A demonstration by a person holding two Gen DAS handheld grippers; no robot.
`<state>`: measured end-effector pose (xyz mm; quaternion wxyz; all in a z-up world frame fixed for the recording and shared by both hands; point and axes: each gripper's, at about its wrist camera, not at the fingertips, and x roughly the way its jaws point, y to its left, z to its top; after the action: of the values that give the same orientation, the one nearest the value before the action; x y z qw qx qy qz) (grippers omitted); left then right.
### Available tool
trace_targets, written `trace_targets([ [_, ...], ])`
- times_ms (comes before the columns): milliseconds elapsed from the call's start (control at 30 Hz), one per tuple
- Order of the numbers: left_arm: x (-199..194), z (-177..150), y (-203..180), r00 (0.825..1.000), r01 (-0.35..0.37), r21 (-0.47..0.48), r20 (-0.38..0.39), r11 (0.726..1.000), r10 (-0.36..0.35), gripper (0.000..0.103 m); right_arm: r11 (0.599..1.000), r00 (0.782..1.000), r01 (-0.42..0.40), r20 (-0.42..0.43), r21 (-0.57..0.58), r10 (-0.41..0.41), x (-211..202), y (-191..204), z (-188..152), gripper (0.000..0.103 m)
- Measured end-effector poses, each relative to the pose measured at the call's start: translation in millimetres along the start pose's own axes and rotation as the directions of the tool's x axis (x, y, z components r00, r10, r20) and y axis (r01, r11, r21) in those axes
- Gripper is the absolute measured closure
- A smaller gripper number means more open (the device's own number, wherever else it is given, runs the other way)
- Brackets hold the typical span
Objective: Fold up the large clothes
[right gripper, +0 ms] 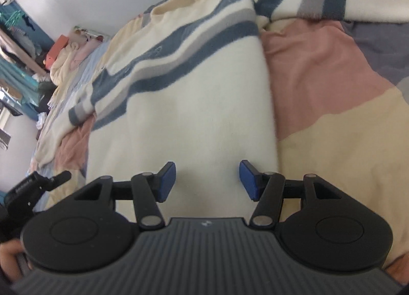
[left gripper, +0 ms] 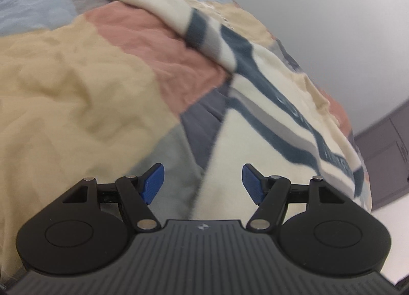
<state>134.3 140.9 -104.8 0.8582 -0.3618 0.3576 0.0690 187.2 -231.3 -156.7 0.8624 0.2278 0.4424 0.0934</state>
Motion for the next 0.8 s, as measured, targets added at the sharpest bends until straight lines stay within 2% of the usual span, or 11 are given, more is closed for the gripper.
trace_targets([
  [67,1.5,3.8,4.5,1.0,0.0,-0.029,0.006,1.0,0.0,0.031,1.0,1.0,-0.004,0.024,0.021,0.003,-6.3,-3.1,0.5,0.046],
  [300,14.9,5.3,3.7,1.0,-0.001,-0.044,-0.021,0.999,0.0,0.031,0.981,0.997,-0.074,0.005,0.179,0.075,2.0,-25.3,-2.3,0.046],
  [367,15.9,2.8,1.7,1.0,0.005,-0.031,-0.029,1.0,-0.006,0.031,0.972,0.997,-0.053,0.069,0.228,0.038,-7.0,-33.0,-1.0,0.046],
  [433,16.8,-0.5,0.4,0.999,0.016,-0.023,-0.039,1.0,-0.017,0.031,0.967,0.993,0.007,0.116,0.254,-0.038,-14.5,-38.1,1.5,0.043],
  [500,19.1,-4.1,-2.2,0.998,0.023,-0.007,-0.059,1.0,-0.023,0.031,0.95,0.993,0.034,0.095,0.31,-0.067,-10.5,-46.3,0.8,0.037],
  [600,22.4,-9.6,-4.8,0.993,0.053,-0.012,-0.101,0.999,-0.054,0.031,0.925,1.0,-0.013,0.0,0.379,0.014,9.5,-53.4,-4.3,0.037],
  [733,25.6,-16.8,-9.0,0.98,0.118,-0.034,-0.156,0.992,-0.122,0.03,0.939,0.991,-0.115,-0.03,0.324,0.132,16.0,-37.6,-8.5,0.036],
  [800,24.6,-20.5,-10.9,0.979,0.122,-0.038,-0.161,0.992,-0.127,0.03,0.931,0.978,-0.194,-0.011,0.309,0.207,12.8,-32.6,-9.9,0.036],
])
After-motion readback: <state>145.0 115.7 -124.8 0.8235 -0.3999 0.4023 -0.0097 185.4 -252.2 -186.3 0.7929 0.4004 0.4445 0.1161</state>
